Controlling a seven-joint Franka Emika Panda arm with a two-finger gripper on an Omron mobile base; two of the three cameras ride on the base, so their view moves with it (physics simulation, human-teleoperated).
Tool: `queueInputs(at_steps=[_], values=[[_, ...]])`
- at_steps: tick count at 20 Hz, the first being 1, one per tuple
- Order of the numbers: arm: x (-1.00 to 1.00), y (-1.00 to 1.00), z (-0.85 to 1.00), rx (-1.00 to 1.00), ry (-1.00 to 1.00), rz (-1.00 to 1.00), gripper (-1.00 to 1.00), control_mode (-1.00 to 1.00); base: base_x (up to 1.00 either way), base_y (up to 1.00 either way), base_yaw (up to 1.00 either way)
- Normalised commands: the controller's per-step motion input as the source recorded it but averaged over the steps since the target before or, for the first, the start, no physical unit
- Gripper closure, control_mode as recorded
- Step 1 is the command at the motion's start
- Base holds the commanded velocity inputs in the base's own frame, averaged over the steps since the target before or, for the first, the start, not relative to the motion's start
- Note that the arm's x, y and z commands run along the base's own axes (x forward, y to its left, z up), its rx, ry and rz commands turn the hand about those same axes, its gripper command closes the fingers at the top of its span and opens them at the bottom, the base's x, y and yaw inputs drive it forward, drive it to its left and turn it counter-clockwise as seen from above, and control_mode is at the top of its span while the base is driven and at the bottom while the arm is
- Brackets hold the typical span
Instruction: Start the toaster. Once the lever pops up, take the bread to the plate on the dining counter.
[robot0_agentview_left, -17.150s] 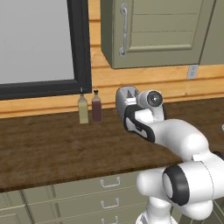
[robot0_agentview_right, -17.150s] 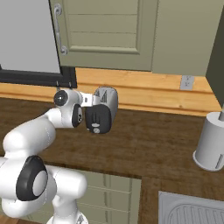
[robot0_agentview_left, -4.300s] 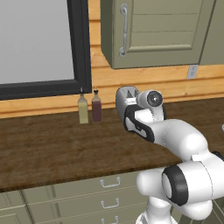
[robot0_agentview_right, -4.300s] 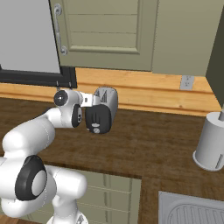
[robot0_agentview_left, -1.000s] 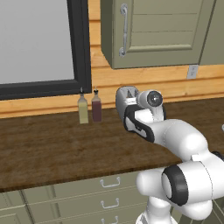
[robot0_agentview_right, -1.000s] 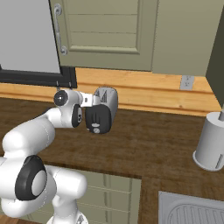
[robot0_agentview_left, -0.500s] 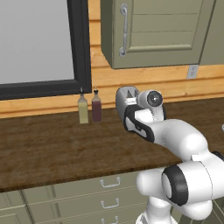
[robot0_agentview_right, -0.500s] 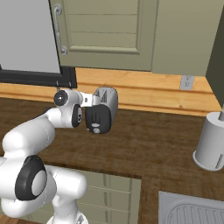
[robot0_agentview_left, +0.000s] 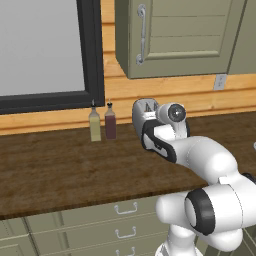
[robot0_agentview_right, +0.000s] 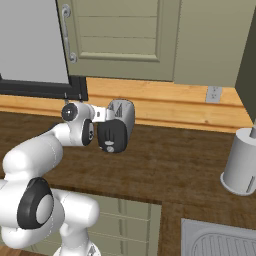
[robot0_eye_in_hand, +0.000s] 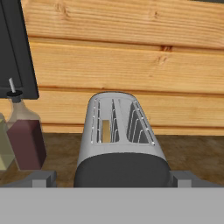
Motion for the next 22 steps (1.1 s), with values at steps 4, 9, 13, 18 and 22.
queueInputs(at_steps=[4, 9, 13, 18, 22], values=[[0.0, 0.0, 0.0, 0.0, 0.0, 0.0, -1.0, -1.0, 0.0, 0.0, 0.0], [0.0, 0.0, 0.0, 0.0, 0.0, 0.0, -1.0, -1.0, 0.0, 0.0, 0.0], [0.0, 0.0, 0.0, 0.0, 0.0, 0.0, -1.0, -1.0, 0.0, 0.0, 0.0], [0.0, 0.0, 0.0, 0.0, 0.0, 0.0, -1.0, -1.0, 0.0, 0.0, 0.0], [0.0, 0.0, 0.0, 0.0, 0.0, 0.0, -1.0, -1.0, 0.0, 0.0, 0.0]])
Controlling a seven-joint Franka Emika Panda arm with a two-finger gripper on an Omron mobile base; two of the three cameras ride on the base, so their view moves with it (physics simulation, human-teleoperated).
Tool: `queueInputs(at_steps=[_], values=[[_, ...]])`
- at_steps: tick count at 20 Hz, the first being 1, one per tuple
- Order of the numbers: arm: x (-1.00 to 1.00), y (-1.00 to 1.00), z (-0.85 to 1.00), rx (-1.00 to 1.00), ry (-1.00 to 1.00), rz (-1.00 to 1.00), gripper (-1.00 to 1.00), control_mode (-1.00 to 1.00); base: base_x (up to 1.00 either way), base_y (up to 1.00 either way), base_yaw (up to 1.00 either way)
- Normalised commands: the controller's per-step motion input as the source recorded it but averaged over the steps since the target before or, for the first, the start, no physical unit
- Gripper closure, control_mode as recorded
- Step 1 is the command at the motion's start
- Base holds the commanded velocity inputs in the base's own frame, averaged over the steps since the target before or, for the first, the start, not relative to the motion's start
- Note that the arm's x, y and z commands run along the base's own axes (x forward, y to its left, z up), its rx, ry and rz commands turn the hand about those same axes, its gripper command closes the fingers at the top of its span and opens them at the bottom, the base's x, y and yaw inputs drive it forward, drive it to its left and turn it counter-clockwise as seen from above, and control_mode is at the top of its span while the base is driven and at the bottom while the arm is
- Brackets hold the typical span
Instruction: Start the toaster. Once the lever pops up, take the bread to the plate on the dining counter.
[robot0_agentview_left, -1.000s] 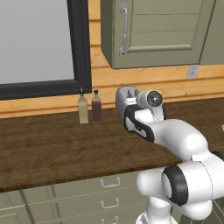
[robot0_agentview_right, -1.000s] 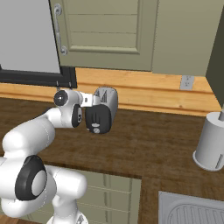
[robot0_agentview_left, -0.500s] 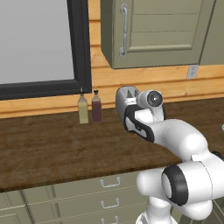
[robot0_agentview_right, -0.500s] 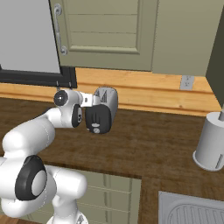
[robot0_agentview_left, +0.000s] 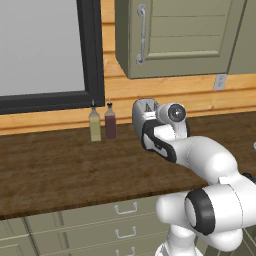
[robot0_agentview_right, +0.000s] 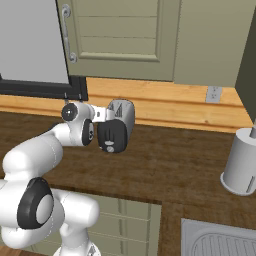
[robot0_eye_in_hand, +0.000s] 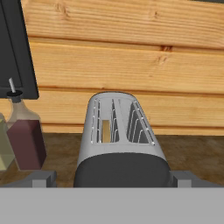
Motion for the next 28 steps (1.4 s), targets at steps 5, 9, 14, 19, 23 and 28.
queueInputs(at_steps=[5, 9, 14, 19, 23, 28], values=[[0.0, 0.0, 0.0, 0.0, 0.0, 0.0, -1.0, -1.0, 0.0, 0.0, 0.0], [0.0, 0.0, 0.0, 0.0, 0.0, 0.0, -1.0, -1.0, 0.0, 0.0, 0.0], [0.0, 0.0, 0.0, 0.0, 0.0, 0.0, -1.0, -1.0, 0.0, 0.0, 0.0], [0.0, 0.0, 0.0, 0.0, 0.0, 0.0, -1.0, -1.0, 0.0, 0.0, 0.0], [0.0, 0.0, 0.0, 0.0, 0.0, 0.0, -1.0, -1.0, 0.0, 0.0, 0.0], [0.0, 0.0, 0.0, 0.0, 0.0, 0.0, -1.0, -1.0, 0.0, 0.0, 0.0]])
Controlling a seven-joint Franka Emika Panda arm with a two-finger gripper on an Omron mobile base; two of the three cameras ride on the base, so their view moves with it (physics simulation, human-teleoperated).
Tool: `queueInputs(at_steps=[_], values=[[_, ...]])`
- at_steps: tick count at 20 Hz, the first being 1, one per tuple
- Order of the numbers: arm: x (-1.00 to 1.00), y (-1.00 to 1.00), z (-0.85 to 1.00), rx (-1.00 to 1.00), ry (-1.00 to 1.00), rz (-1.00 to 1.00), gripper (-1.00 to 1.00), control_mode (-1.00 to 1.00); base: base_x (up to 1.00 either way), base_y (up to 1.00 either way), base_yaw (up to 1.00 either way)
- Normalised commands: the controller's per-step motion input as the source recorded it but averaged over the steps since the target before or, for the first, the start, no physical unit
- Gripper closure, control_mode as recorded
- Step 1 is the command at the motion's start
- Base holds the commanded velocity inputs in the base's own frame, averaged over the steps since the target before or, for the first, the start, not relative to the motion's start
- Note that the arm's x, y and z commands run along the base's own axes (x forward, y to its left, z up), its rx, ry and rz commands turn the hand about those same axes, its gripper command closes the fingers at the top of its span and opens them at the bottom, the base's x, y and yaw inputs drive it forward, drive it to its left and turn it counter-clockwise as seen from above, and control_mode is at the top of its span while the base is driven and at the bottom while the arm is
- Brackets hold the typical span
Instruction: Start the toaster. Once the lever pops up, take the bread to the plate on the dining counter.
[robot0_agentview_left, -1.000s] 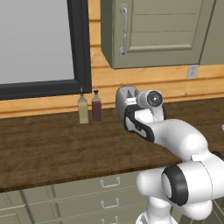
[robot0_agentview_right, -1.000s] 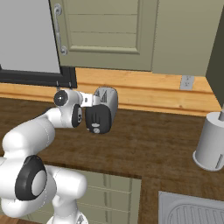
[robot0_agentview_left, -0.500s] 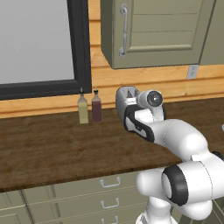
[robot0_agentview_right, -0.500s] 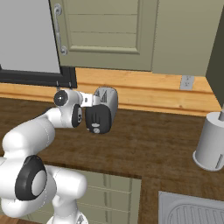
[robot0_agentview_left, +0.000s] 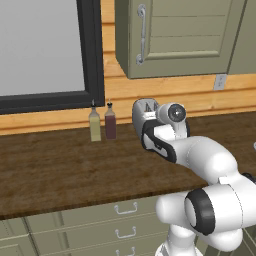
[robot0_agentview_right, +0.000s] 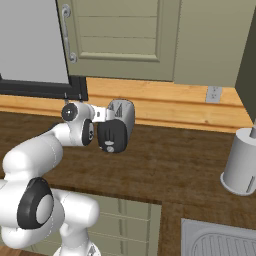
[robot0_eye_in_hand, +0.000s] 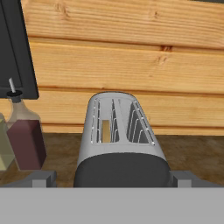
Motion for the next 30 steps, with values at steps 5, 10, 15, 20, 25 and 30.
queueInputs(at_steps=[5, 10, 15, 20, 25, 30], values=[[0.0, 0.0, 0.0, 0.0, 0.0, 0.0, -1.0, -1.0, 0.0, 0.0, 0.0], [0.0, 0.0, 0.0, 0.0, 0.0, 0.0, -1.0, -1.0, 0.0, 0.0, 0.0], [0.0, 0.0, 0.0, 0.0, 0.0, 0.0, -1.0, -1.0, 0.0, 0.0, 0.0], [0.0, 0.0, 0.0, 0.0, 0.0, 0.0, -1.0, -1.0, 0.0, 0.0, 0.0], [0.0, 0.0, 0.0, 0.0, 0.0, 0.0, -1.0, -1.0, 0.0, 0.0, 0.0], [0.0, 0.0, 0.0, 0.0, 0.0, 0.0, -1.0, -1.0, 0.0, 0.0, 0.0]])
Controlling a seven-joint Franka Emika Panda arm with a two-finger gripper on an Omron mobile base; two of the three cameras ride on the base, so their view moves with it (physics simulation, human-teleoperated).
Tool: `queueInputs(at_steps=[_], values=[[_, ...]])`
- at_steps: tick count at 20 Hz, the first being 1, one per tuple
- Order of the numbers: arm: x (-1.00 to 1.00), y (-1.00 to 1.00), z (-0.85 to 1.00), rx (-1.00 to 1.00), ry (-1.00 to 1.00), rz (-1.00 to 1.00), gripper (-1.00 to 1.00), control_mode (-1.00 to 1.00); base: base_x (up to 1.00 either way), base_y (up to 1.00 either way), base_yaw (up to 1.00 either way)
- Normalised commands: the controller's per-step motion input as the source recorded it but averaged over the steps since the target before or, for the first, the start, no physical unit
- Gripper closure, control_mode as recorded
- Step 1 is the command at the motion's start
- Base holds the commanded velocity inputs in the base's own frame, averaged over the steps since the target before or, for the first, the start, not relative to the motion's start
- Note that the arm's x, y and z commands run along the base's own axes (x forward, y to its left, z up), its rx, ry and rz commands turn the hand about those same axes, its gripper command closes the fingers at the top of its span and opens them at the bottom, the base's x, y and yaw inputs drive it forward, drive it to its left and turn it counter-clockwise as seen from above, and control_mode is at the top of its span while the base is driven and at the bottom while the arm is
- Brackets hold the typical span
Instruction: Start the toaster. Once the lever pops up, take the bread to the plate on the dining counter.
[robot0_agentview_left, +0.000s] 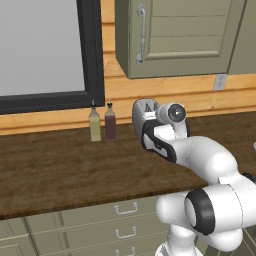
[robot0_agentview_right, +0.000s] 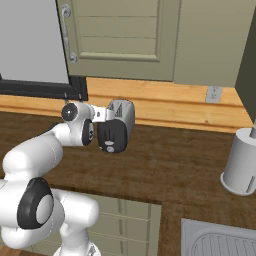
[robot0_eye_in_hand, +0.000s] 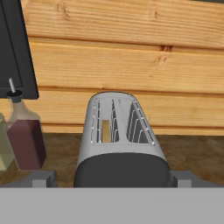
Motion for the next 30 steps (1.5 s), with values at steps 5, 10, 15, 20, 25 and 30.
queueInputs(at_steps=[5, 10, 15, 20, 25, 30], values=[[0.0, 0.0, 0.0, 0.0, 0.0, 0.0, -1.0, -1.0, 0.0, 0.0, 0.0], [0.0, 0.0, 0.0, 0.0, 0.0, 0.0, -1.0, -1.0, 0.0, 0.0, 0.0], [0.0, 0.0, 0.0, 0.0, 0.0, 0.0, -1.0, -1.0, 0.0, 0.0, 0.0], [0.0, 0.0, 0.0, 0.0, 0.0, 0.0, -1.0, -1.0, 0.0, 0.0, 0.0], [0.0, 0.0, 0.0, 0.0, 0.0, 0.0, -1.0, -1.0, 0.0, 0.0, 0.0], [0.0, 0.0, 0.0, 0.0, 0.0, 0.0, -1.0, -1.0, 0.0, 0.0, 0.0]])
